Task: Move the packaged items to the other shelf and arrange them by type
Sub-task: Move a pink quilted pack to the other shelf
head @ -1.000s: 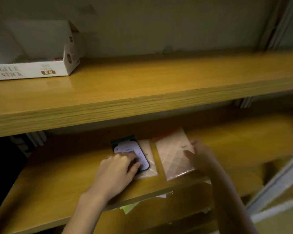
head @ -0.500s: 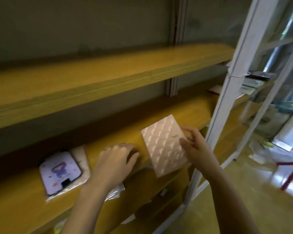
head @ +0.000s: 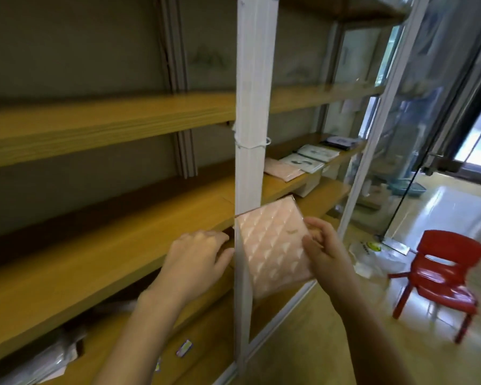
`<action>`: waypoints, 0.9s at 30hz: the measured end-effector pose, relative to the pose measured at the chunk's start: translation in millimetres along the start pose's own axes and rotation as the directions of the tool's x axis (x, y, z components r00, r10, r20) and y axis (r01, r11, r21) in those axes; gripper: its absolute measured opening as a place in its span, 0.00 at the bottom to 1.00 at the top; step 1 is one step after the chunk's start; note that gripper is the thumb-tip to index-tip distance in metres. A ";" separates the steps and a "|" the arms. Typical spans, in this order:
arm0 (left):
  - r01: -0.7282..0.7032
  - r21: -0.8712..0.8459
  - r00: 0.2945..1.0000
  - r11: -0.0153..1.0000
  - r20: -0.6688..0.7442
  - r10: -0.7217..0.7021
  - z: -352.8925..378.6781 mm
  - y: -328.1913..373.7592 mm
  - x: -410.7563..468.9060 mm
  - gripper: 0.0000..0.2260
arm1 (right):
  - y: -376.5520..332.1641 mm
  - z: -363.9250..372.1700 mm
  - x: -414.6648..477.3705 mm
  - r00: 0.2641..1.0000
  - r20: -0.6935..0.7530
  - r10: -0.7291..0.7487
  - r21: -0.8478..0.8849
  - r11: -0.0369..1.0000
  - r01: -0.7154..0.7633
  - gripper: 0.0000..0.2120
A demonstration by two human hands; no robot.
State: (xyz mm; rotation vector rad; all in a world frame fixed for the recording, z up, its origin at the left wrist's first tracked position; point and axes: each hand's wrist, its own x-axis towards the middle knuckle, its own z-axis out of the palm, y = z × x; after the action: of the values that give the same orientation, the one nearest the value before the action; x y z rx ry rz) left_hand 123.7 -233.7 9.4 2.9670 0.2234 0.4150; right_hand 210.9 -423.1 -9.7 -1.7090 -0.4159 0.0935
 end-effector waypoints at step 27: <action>0.183 -0.056 0.983 0.981 0.020 -0.183 107.7 87.5 276.3 0.15 | 84.4 -131.3 278.0 0.982 0.189 0.023 -0.054 0.998 -0.013 0.13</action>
State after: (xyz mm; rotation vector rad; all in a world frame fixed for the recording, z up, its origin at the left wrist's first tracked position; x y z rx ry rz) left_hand 427.9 -286.1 -7.3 2.8590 0.4700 0.3700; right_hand 526.7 -466.3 -19.5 -1.7619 -0.5482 0.2622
